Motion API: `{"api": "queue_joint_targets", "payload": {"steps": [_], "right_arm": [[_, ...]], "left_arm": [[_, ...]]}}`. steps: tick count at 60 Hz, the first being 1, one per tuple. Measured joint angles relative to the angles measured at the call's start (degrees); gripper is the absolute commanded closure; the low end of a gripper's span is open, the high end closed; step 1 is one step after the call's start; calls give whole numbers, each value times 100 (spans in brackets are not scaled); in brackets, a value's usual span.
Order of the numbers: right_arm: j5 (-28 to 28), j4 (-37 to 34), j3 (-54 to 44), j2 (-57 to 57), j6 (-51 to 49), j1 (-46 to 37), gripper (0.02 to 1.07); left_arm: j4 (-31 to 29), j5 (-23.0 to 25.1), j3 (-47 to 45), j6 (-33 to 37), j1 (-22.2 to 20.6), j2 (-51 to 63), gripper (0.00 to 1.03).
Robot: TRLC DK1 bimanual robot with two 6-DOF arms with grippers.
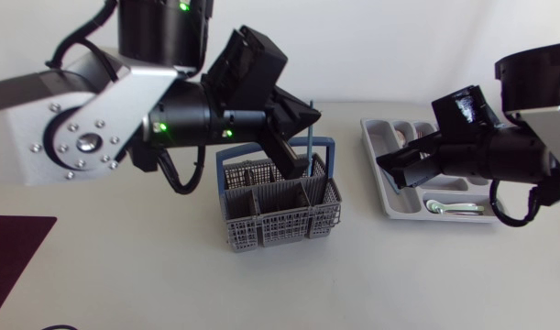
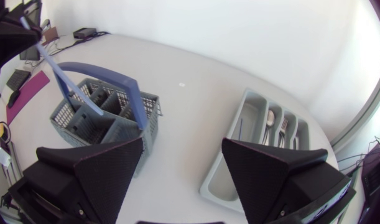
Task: Sort the cutlery from the basket into the organizer compartments.
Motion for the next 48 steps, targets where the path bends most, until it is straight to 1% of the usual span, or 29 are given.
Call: {"api": "queue_joint_targets", "payload": {"steps": [15, 20, 25, 33, 38, 41, 48], "right_arm": [[-201, -291, 7, -778, -20, 999, 16], [-393, -315, 11, -826, -17, 1215, 17], [-564, -319, 28, -811, -15, 1316, 21], [-671, -308, 114, -662, -15, 1412, 22], [-704, -267, 157, -525, -13, 1521, 25], [-704, -262, 184, -431, -13, 1606, 25], [-706, -229, 271, -192, -9, 1749, 33]], "left_arm": [[-903, 1307, 723, -1047, 667, 68, 100], [-1196, 1624, 1001, -1314, 782, 223, 100], [-1438, 1937, 1220, -1558, 850, 407, 100], [-1821, 2282, 1449, -1823, 898, 656, 100], [-1958, 2524, 1580, -1965, 933, 791, 100], [-1989, 2586, 1626, -2055, 953, 846, 100], [-2020, 2686, 1668, -2149, 984, 887, 100]]}}
